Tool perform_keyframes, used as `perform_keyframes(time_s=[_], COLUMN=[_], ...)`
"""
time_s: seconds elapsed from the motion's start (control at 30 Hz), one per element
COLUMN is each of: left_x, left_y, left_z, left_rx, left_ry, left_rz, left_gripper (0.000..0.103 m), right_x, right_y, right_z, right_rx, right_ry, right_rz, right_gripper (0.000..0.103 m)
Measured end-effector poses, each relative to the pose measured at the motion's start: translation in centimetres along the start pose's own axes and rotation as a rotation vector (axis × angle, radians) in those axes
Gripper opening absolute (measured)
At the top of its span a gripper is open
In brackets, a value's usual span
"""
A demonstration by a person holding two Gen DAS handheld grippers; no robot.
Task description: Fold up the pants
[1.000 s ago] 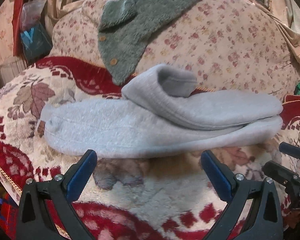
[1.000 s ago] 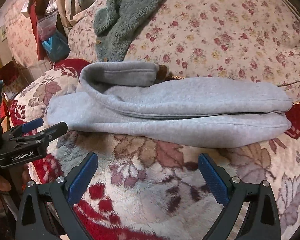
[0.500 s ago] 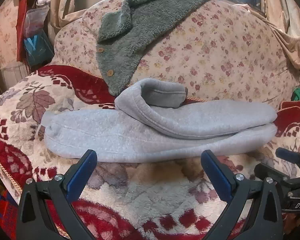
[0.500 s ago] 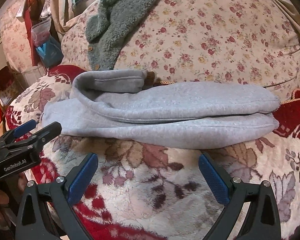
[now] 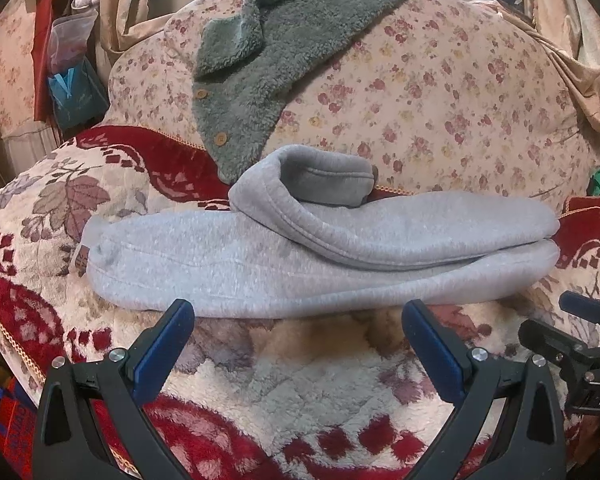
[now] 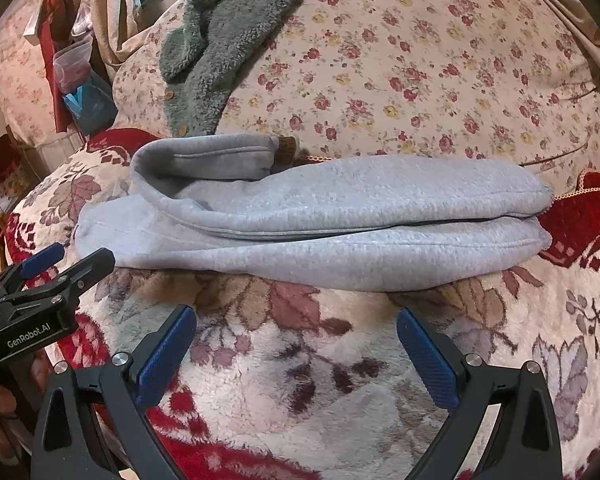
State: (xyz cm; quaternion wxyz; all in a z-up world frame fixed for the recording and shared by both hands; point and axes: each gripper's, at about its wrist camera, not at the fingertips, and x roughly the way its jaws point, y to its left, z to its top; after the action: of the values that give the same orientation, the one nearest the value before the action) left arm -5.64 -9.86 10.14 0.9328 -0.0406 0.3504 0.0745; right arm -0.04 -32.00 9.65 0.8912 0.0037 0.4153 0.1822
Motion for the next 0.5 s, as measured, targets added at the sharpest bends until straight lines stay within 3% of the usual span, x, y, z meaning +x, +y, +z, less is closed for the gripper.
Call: perform_keyframes(time_s=[0.5], left_x=[1.2], left_y=[0.9], left_z=[-0.5], left_rx=[-0.029], left_ry=[0.028], left_rz=[0.013], left_gripper=[0.103], right_x=[1.3], right_y=[0.5], right_z=[-0.6], right_rx=[-0.006], right_ry=[0.037], right_rz=[0.012], right_gripper=[0.102])
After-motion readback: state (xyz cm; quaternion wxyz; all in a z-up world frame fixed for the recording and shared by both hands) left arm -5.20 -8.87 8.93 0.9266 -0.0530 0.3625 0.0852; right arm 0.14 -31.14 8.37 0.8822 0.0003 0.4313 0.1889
